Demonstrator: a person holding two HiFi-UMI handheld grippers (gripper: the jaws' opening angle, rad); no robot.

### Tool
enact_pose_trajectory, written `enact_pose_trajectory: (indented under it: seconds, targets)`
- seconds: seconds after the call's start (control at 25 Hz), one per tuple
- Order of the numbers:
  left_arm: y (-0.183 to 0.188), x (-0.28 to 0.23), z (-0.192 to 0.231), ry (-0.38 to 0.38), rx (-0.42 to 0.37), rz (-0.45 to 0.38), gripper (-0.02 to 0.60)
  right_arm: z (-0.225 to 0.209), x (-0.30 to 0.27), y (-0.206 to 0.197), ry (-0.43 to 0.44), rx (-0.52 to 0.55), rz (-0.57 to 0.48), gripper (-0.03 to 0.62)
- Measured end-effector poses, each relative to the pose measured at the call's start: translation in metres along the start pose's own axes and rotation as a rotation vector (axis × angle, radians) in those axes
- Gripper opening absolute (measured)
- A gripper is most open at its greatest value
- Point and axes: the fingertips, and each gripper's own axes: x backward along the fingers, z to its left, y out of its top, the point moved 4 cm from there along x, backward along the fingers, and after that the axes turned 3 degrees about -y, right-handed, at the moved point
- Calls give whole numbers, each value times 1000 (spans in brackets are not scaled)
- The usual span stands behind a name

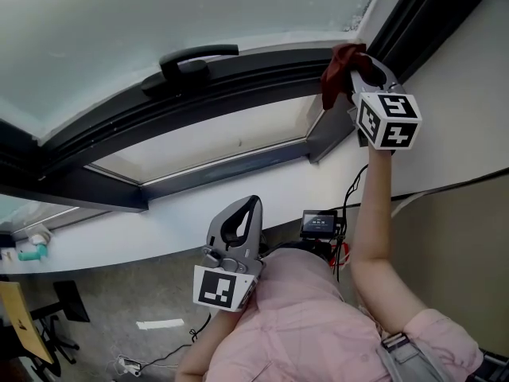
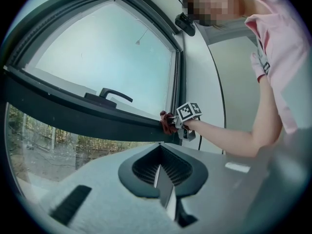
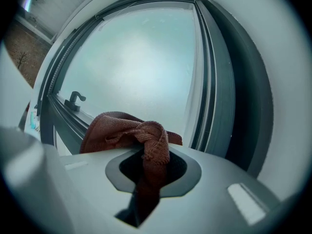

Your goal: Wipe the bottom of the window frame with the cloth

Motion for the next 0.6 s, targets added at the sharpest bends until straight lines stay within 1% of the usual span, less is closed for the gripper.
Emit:
enact_pose_trajectory:
  seconds: [0.16,0.28,0.36,0.44,0.48,0.52,0.6]
  targets:
    - [2,7,6,31,-15,10,-3,-9,0,-4,-58,30,1,58]
    - [6,15,15,74,-22,-13,-3,-13,4,-6,-121,78,-18,58]
    - [11,22,22,98,-49,-17,-3,-12,6,-6,-151,105,-29,58]
    - [22,27,28,122,-93,-20,-3,-10,9,-4,-163,135,-32,58]
    - [28,29,31,124,-106,-31,-3,-7,12,-3,-159,144,-31,60]
    - [36,31,32,112,-101,-50,-3,-3,18,-1,-149,143,-33,60]
    - [54,35,31,57,-76,-80,-3,12,39,4,-112,104,-76,60]
